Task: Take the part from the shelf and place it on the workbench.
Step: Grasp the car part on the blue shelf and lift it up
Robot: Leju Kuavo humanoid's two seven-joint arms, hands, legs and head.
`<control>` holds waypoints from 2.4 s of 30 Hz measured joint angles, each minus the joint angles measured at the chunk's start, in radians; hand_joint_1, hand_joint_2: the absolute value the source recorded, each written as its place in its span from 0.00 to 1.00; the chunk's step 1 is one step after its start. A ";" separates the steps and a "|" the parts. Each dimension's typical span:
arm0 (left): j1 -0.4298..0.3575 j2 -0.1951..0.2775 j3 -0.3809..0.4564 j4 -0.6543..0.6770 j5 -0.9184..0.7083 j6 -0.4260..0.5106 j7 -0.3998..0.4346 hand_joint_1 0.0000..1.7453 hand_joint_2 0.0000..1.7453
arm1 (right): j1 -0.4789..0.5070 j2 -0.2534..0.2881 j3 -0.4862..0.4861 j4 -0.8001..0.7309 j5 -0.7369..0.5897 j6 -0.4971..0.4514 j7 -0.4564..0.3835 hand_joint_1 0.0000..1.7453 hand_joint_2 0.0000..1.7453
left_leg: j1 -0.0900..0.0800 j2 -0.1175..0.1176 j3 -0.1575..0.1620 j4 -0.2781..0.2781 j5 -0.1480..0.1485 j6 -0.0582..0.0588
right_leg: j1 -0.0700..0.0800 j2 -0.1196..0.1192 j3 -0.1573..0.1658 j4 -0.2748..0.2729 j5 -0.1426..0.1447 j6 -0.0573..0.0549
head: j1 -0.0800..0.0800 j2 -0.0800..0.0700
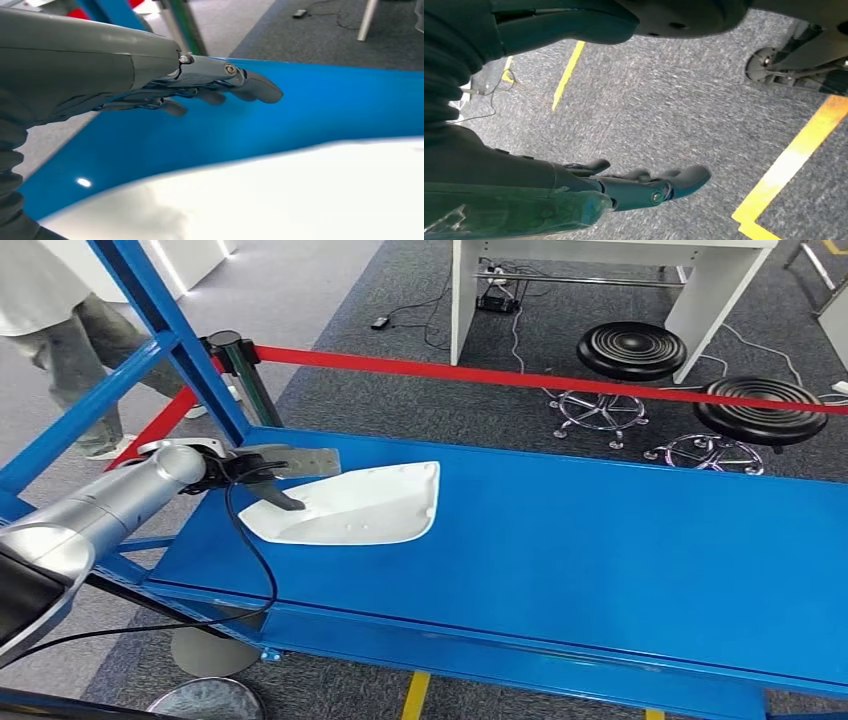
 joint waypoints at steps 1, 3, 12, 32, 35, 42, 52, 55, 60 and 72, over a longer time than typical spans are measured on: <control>0.001 0.003 -0.004 -0.003 0.001 0.001 0.000 0.00 1.00 | 0.000 0.000 0.000 0.000 0.001 0.000 0.000 0.00 1.00 | 0.001 0.001 -0.006 0.014 -0.011 -0.004 | -0.001 0.000 0.000 -0.001 0.001 -0.008 | -0.001 0.000; 0.003 0.008 -0.010 -0.006 0.005 0.002 0.000 0.00 1.00 | 0.000 0.000 0.000 0.000 0.002 0.000 0.000 0.00 1.00 | 0.001 0.002 -0.047 0.104 -0.063 -0.010 | -0.002 0.000 0.001 -0.002 0.002 -0.020 | -0.003 0.000; 0.019 0.023 -0.042 -0.019 0.051 0.012 0.000 0.00 1.00 | -0.002 0.000 0.000 0.000 0.014 -0.006 -0.002 0.00 1.00 | -0.002 0.003 -0.010 0.019 0.004 0.002 | 0.004 -0.001 0.000 -0.001 0.002 -0.013 | -0.003 0.000; 0.036 0.049 -0.162 -0.059 0.150 0.025 0.015 0.00 1.00 | -0.004 0.002 -0.010 0.000 0.034 -0.033 -0.023 0.00 1.00 | 0.002 0.002 -0.018 0.025 -0.015 -0.009 | -0.003 -0.001 -0.001 0.001 -0.001 -0.012 | -0.005 0.000; 0.040 0.054 -0.171 -0.059 0.151 0.026 0.015 0.00 1.00 | -0.004 0.002 -0.010 0.000 0.034 -0.034 -0.025 0.00 1.00 | 0.002 0.003 -0.099 0.202 -0.104 -0.016 | -0.003 -0.001 0.000 0.000 -0.001 -0.023 | -0.009 0.000; 0.043 0.059 -0.189 -0.059 0.151 0.027 0.015 0.00 1.00 | -0.006 0.002 -0.013 0.000 0.034 -0.034 -0.025 0.00 1.00 | 0.000 0.004 -0.019 0.029 0.005 -0.001 | 0.002 0.000 0.002 0.001 -0.003 -0.016 | -0.008 0.000; 0.044 0.050 -0.208 -0.068 0.181 0.025 0.013 1.00 1.00 | -0.004 0.002 -0.014 0.000 0.049 -0.042 -0.025 0.00 1.00 | 0.000 0.008 -0.001 -0.010 0.009 0.032 | 0.002 -0.003 -0.122 0.260 -0.128 0.022 | 0.002 0.000; 0.050 0.047 -0.216 -0.067 0.188 0.055 0.009 1.00 1.00 | -0.002 0.002 -0.014 0.000 0.050 -0.047 -0.028 0.00 1.00 | 0.005 0.006 0.000 -0.007 0.008 0.027 | -0.002 -0.004 -0.057 0.138 -0.054 0.027 | 0.002 0.000; 0.054 0.045 -0.218 -0.067 0.188 0.079 -0.001 1.00 1.00 | -0.006 0.003 -0.015 0.000 0.052 -0.053 -0.029 0.00 1.00 | 0.006 0.003 -0.001 -0.003 0.006 0.015 | -0.005 -0.002 0.011 0.010 -0.024 0.036 | 0.002 0.000; 0.121 0.021 -0.230 -0.032 0.151 0.197 -0.042 1.00 1.00 | -0.004 0.007 -0.017 0.000 0.077 -0.069 -0.029 0.00 1.00 | 0.001 0.001 -0.085 0.176 -0.045 -0.006 | -0.002 -0.001 0.020 -0.002 -0.012 -0.025 | -0.010 0.000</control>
